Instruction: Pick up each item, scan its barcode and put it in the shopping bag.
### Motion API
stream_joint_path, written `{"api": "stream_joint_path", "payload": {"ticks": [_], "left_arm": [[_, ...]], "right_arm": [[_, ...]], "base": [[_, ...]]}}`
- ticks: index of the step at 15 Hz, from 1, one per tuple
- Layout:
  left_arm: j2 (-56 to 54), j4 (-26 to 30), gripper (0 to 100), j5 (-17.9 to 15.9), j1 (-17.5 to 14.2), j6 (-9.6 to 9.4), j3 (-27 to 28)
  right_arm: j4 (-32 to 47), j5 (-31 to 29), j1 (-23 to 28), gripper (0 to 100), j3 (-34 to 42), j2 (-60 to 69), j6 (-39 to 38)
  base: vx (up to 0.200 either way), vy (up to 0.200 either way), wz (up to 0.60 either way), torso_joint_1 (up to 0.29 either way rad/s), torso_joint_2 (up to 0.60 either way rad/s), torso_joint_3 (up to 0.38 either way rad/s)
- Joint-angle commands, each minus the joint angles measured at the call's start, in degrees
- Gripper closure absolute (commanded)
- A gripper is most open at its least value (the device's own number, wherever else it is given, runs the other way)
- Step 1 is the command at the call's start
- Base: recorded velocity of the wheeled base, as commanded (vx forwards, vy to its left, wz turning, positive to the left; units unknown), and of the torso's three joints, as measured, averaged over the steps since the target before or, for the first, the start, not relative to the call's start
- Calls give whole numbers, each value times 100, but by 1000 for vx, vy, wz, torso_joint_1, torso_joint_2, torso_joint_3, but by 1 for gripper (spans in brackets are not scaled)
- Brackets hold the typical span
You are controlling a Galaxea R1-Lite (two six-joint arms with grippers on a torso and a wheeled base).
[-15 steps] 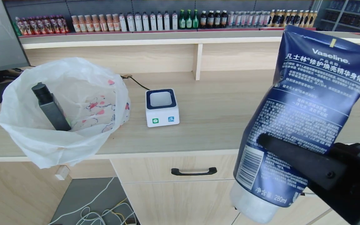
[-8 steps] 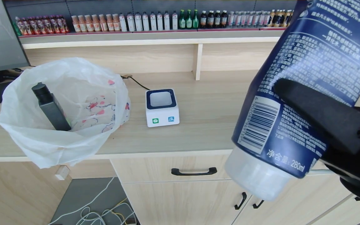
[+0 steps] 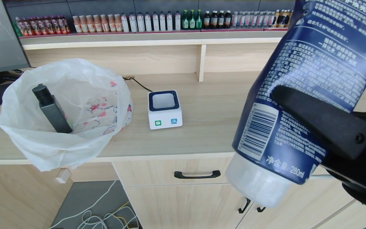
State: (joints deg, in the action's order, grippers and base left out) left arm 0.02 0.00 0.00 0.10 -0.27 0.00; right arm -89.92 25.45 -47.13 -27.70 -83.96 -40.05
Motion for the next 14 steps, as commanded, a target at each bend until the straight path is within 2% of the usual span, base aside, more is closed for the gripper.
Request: {"api": "stream_joint_path", "payload": {"ticks": [1, 14], "left_arm": [[-2, 0, 0, 0, -1, 0, 0], [-2, 0, 0, 0, -1, 18, 0]], "right_arm": [[-8, 3, 2, 100, 10, -33, 6], [-8, 3, -227, 100, 124, -174, 14]], "base": [[0, 0, 0, 0, 0, 0], [0, 0, 0, 0, 0, 0]]}}
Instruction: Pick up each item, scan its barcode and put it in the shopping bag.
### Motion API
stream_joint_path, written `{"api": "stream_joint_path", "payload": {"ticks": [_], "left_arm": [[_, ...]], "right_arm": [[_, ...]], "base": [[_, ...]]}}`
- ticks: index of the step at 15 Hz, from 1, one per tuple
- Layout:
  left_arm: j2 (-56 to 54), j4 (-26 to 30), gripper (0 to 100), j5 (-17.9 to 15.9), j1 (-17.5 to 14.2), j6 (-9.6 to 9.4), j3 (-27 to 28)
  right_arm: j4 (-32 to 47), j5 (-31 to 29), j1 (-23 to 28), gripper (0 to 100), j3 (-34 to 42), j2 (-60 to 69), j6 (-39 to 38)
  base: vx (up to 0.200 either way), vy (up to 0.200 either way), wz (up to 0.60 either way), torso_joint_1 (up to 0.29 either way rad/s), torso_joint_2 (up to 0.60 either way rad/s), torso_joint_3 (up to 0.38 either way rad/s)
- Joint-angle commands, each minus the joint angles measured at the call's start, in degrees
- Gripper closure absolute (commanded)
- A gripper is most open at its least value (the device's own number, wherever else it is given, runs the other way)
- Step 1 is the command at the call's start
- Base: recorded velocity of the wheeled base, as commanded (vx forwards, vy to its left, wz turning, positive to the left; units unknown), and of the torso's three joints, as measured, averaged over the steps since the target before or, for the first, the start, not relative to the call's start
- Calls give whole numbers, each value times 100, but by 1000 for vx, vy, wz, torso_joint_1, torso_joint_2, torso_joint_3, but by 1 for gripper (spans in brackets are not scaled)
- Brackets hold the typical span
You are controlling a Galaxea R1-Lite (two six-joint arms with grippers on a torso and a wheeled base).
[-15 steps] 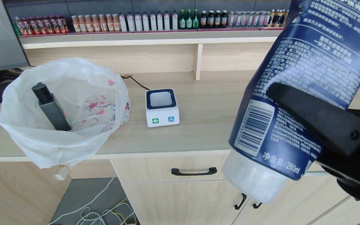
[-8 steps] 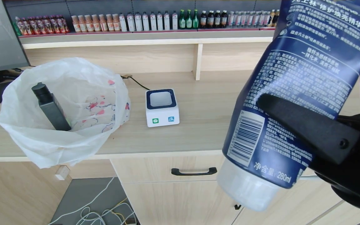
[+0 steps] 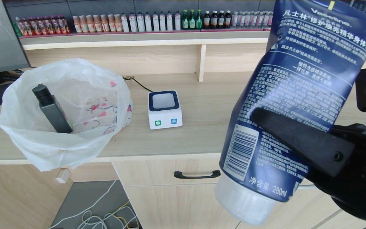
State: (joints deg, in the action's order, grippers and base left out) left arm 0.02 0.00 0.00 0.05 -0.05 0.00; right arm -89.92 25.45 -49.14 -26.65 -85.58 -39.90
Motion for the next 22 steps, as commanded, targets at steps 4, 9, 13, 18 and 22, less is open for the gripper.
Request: {"api": "stream_joint_path", "payload": {"ticks": [4, 9, 13, 18, 22], "left_arm": [[-2, 0, 0, 0, -5, -4, 0], [-2, 0, 0, 0, 4, -4, 0], [-2, 0, 0, 0, 4, 5, 0], [-2, 0, 0, 0, 4, 5, 0], [-2, 0, 0, 0, 4, 5, 0]], "right_arm": [[-8, 3, -192, 100, 274, 182, 70], [-8, 12, 686, 100, 336, 349, 940], [106, -23, 1012, 100, 28, 296, 2294], [2057, -1447, 1047, 100, -772, 639, 4693], [1899, -2519, 1047, 100, -939, 331, 5080]], "base": [[0, 0, 0, 0, 0, 0], [0, 0, 0, 0, 0, 0], [0, 0, 0, 0, 0, 0], [0, 0, 0, 0, 0, 0], [0, 0, 0, 0, 0, 0]]}}
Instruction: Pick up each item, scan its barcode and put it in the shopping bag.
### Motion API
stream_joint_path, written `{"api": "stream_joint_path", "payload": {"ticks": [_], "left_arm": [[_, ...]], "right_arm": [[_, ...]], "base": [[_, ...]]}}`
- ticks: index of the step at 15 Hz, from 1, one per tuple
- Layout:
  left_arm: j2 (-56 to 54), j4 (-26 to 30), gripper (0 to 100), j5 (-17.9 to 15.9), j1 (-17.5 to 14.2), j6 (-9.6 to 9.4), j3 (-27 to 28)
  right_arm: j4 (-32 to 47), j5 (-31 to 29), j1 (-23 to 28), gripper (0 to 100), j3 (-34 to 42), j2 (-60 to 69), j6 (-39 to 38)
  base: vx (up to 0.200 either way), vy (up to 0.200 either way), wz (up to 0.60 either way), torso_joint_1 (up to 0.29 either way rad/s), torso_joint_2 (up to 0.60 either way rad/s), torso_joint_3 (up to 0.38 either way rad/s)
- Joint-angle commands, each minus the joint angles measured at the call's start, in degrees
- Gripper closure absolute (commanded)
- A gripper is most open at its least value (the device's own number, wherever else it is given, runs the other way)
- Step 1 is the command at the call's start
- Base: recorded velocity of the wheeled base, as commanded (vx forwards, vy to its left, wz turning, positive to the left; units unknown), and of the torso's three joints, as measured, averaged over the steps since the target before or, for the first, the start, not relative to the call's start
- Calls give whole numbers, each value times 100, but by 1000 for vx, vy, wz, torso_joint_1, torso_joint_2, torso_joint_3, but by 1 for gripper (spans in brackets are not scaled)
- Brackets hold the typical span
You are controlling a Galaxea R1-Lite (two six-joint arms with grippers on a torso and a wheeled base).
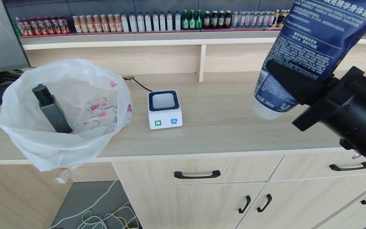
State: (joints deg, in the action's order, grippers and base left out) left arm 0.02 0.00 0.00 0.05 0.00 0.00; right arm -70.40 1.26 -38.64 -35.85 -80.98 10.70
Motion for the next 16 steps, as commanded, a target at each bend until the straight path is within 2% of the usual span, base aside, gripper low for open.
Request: {"api": "stream_joint_path", "payload": {"ticks": [1, 2, 3, 7, 10, 13, 16], "left_arm": [[-2, 0, 0, 0, 4, 0, 0], [-2, 0, 0, 0, 4, 0, 0], [-2, 0, 0, 0, 4, 0, 0], [-2, 0, 0, 0, -5, -9, 0], [-2, 0, 0, 0, -5, 35, 0], [-2, 0, 0, 0, -5, 53, 0], [-2, 0, 0, 0, -5, 70, 0]], "right_arm": [[-176, -442, -3, 100, 17, -172, 55], [-325, -706, -3, 100, 122, -251, -16], [-404, -723, 6, 100, 237, -287, -174], [-404, -714, 199, 100, 325, -366, -394], [-571, -732, 243, 100, 289, -629, -543], [-817, -723, 665, 100, 342, -796, -262], [-940, -723, 771, 100, 579, -717, -288]], "base": [[-200, 0, 0, -2, -2, 2], [-200, 0, 0, -2, -2, -2], [-200, 0, 0, 12, 2, -2], [0, 0, 0, 0, 0, 0], [0, 200, 0, 6, 9, 2], [0, 200, 0, 20, 4, 1], [0, 200, 0, 2, 1, 1]]}}
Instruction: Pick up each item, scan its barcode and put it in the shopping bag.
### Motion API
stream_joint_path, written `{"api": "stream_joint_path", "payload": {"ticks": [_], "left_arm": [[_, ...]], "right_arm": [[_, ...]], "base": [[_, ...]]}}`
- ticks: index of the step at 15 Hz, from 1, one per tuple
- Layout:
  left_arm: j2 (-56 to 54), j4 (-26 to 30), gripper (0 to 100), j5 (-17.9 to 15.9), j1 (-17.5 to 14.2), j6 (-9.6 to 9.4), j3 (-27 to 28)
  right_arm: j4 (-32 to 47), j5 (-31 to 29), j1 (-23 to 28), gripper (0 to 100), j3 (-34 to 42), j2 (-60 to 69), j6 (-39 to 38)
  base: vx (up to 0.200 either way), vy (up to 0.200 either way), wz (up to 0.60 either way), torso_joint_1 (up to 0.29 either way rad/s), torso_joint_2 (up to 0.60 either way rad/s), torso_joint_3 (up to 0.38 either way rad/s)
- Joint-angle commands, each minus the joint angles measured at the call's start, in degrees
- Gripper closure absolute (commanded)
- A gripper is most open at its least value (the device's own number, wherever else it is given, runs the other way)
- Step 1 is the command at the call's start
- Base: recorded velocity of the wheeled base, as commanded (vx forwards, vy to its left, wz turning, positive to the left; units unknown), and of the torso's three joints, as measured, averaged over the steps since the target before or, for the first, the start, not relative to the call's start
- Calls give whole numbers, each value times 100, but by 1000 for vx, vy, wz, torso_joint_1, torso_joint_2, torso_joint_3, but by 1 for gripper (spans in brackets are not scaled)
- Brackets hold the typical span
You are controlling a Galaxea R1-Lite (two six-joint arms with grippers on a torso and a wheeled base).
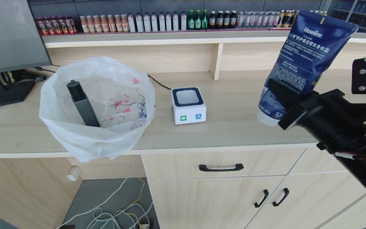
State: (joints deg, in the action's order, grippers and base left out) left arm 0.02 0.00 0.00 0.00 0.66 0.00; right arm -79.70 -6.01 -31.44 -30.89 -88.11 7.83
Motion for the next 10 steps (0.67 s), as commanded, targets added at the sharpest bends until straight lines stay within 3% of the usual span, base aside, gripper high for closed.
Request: {"api": "stream_joint_path", "payload": {"ticks": [1, 9, 10], "left_arm": [[-2, 0, 0, 0, 0, 4, 0], [-2, 0, 0, 0, 0, 22, 0], [-2, 9, 0, 0, 0, 13, 0]], "right_arm": [[-81, 3, 94, 100, 101, -4, 0], [-283, -5, 217, 100, 312, 119, -238], [-283, -5, 252, 100, 294, 84, -229]], "base": [[0, 200, 0, 17, 7, -2], [0, 200, 0, 2, 5, 2], [0, 0, 0, 0, 0, 0]]}}
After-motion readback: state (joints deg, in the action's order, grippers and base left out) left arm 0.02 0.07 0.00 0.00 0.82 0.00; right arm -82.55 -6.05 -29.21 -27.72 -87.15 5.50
